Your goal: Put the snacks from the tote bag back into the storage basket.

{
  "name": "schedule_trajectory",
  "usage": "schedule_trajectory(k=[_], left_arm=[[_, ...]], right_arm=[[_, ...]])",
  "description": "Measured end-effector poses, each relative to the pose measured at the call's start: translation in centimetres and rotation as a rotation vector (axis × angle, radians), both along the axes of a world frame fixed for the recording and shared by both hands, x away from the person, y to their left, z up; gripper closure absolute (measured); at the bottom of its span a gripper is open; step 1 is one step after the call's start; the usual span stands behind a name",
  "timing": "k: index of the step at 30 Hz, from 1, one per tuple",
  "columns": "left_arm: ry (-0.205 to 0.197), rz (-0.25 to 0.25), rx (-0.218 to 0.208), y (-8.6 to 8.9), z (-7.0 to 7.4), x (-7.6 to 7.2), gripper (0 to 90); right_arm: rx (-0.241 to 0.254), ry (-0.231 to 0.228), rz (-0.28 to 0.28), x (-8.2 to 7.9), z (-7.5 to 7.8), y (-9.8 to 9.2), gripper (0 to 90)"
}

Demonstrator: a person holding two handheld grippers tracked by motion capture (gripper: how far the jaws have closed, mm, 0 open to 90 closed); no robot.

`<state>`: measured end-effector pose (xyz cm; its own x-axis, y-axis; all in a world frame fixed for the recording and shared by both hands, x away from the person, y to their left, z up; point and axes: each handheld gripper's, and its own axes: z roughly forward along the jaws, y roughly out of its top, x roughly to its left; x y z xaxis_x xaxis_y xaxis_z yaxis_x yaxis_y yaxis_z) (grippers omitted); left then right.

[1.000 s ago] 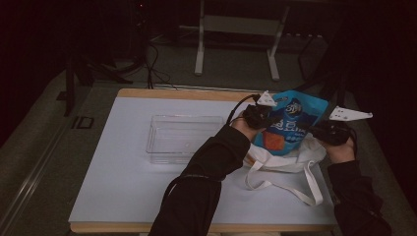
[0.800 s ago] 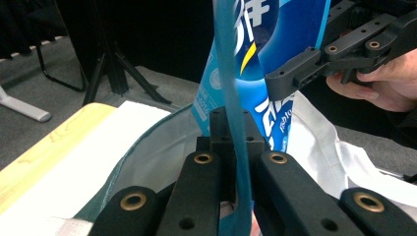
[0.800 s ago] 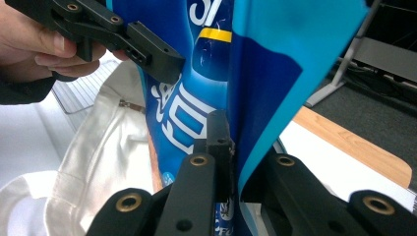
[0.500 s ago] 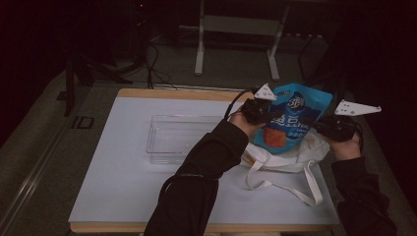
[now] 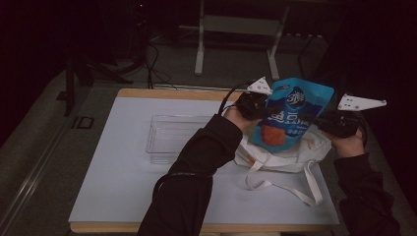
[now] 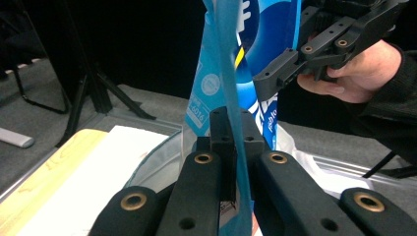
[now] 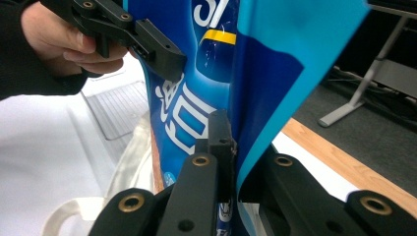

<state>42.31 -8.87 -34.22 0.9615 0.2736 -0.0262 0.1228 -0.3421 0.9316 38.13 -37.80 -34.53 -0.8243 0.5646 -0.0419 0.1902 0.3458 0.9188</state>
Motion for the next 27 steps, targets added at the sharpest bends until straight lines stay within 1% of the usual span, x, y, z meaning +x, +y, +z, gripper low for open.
schedule_trajectory(k=[3,6,10,15,18,20,27], left_arm=[[0.004,-0.024,-0.006,0.6,0.5,-0.1,90.0],[0.002,-0.037,-0.006,1.1,1.0,-0.3,90.0],[-0.003,-0.038,-0.006,1.8,1.7,-0.6,90.0],[-0.016,-0.042,0.004,2.7,2.9,-1.1,90.0],[-0.028,-0.036,0.004,3.4,3.5,-1.4,90.0],[-0.028,-0.029,-0.003,4.0,3.8,-1.6,90.0],[-0.04,-0.007,-0.009,6.4,4.9,-2.3,90.0]], right_arm=[[0.005,0.001,0.02,-0.2,0.6,0.3,88.3],[-0.002,-0.001,0.039,-0.4,1.2,0.7,88.3],[-0.002,-0.002,0.056,-0.4,1.8,1.2,88.4],[0.006,-0.008,0.078,-0.5,2.7,2.0,88.5],[0.007,-0.014,0.091,-0.6,3.3,2.6,88.5],[0.005,-0.019,0.101,-0.5,3.7,3.1,88.5],[-0.004,-0.032,0.135,-0.4,5.0,5.3,88.6]])
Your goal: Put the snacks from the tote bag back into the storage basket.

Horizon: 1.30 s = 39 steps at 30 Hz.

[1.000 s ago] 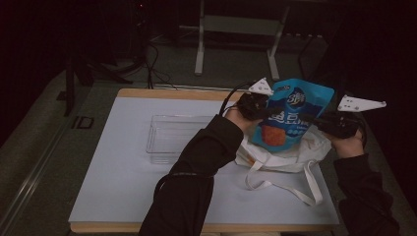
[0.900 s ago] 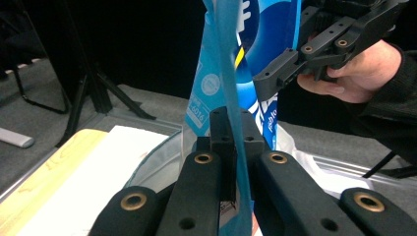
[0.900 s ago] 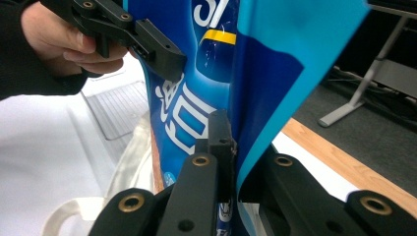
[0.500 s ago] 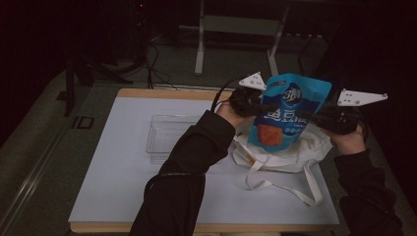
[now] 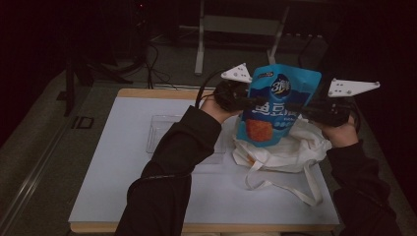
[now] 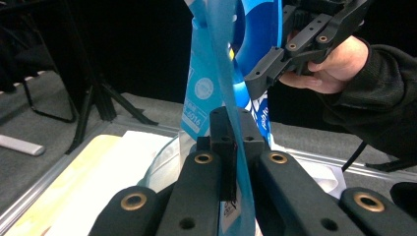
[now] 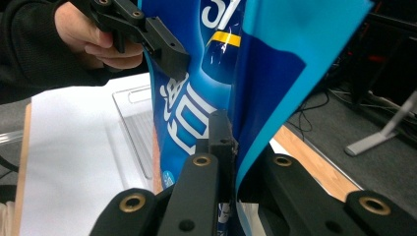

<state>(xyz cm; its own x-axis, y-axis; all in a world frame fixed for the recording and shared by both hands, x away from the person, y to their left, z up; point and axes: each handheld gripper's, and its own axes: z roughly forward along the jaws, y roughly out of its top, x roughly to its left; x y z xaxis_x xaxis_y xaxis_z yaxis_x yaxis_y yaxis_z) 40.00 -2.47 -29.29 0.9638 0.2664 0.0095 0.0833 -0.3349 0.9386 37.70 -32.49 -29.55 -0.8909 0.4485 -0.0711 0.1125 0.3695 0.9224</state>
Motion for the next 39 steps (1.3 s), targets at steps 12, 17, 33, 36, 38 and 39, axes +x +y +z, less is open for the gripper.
schedule_trajectory(k=[12,17,33,36,38,39], left_arm=[[-0.007,0.046,-0.006,4.7,0.9,-1.1,90.0],[-0.015,0.076,-0.012,6.8,0.9,-1.6,90.0],[-0.02,0.163,-0.001,12.9,0.8,-3.0,90.0],[-0.021,0.179,0.0,14.0,0.5,-3.1,90.0],[-0.021,0.188,-0.002,14.8,0.3,-3.1,90.0],[-0.022,0.192,-0.004,15.2,0.2,-3.2,90.0]], right_arm=[[-0.015,-0.012,0.067,0.5,1.2,4.7,88.5],[-0.024,-0.018,0.088,0.7,1.4,6.7,88.5],[-0.048,-0.007,0.174,1.6,1.6,13.2,88.5],[-0.045,-0.004,0.186,1.9,1.3,14.4,88.5],[-0.043,-0.001,0.193,2.1,1.1,15.2,88.5],[-0.043,-0.002,0.195,2.2,1.0,15.6,88.5]])
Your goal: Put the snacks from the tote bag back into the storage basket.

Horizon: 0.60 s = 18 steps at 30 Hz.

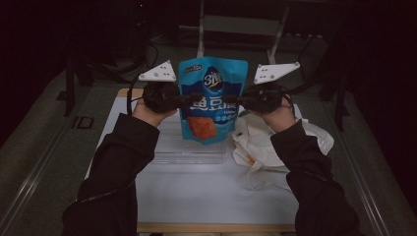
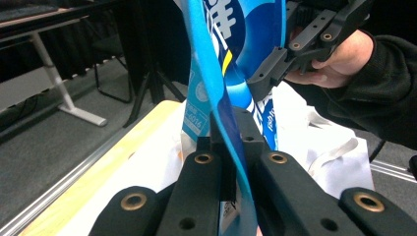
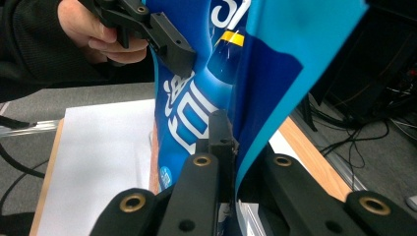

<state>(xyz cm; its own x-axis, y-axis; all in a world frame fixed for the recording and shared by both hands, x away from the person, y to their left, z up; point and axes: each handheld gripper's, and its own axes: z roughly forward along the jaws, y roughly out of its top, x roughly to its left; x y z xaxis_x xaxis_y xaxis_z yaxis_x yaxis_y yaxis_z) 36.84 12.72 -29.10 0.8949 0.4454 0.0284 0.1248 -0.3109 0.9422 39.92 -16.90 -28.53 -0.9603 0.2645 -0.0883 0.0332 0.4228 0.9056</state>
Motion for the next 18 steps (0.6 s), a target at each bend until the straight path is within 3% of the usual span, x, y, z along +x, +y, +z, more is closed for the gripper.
schedule_trajectory(k=[11,18], left_arm=[[0.03,0.051,0.018,4.0,-2.4,0.0,90.0],[0.042,0.07,0.024,4.9,-4.4,0.9,90.0]], right_arm=[[-0.017,0.028,0.034,1.1,-2.3,4.5,88.6],[-0.027,0.039,0.019,1.7,-4.4,6.1,88.5]])
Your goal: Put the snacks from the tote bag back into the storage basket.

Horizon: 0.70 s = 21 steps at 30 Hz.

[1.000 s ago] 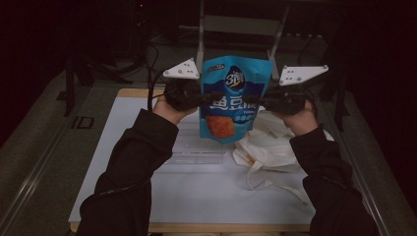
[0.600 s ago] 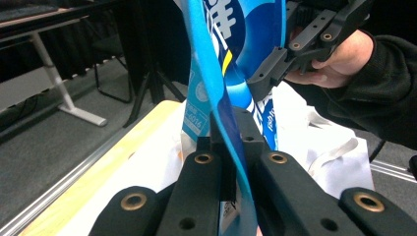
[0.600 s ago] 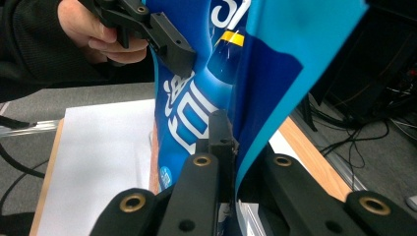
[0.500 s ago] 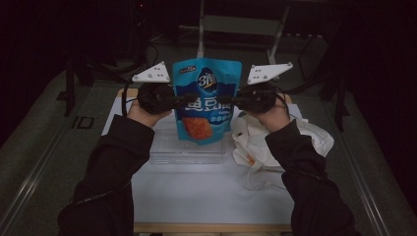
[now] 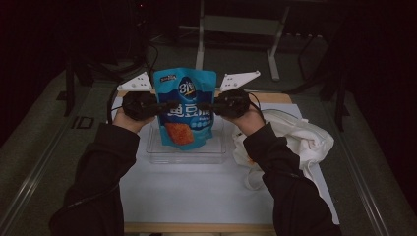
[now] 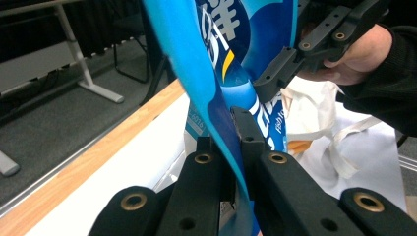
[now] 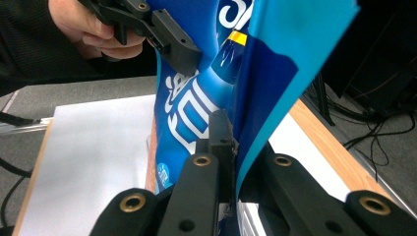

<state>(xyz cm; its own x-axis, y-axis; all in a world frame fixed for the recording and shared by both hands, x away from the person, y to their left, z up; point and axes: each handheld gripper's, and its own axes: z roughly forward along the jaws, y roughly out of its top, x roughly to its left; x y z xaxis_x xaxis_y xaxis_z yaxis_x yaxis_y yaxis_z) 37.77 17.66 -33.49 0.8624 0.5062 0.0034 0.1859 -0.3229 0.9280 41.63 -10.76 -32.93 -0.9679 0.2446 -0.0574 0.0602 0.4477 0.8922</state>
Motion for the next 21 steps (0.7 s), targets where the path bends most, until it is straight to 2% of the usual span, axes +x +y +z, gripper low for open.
schedule_trajectory(k=[9,11,12,15,21], left_arm=[[0.021,0.002,-0.002,0.0,-2.4,1.6,90.0],[0.022,0.005,-0.001,-0.1,-2.6,1.6,90.0],[0.034,0.003,-0.004,-0.1,-3.1,1.9,90.0],[0.044,0.001,-0.007,-0.1,-3.7,2.1,90.0],[0.07,-0.007,-0.004,-0.1,-4.6,2.1,90.0]], right_arm=[[-0.008,0.02,-0.034,0.9,-2.4,0.3,88.6],[-0.007,0.023,-0.036,1.1,-2.7,0.3,88.6],[-0.009,0.023,-0.038,1.1,-2.8,0.3,88.6],[-0.025,0.026,-0.046,1.3,-3.6,0.4,88.6],[-0.023,0.046,-0.042,1.3,-4.8,0.3,88.6]])
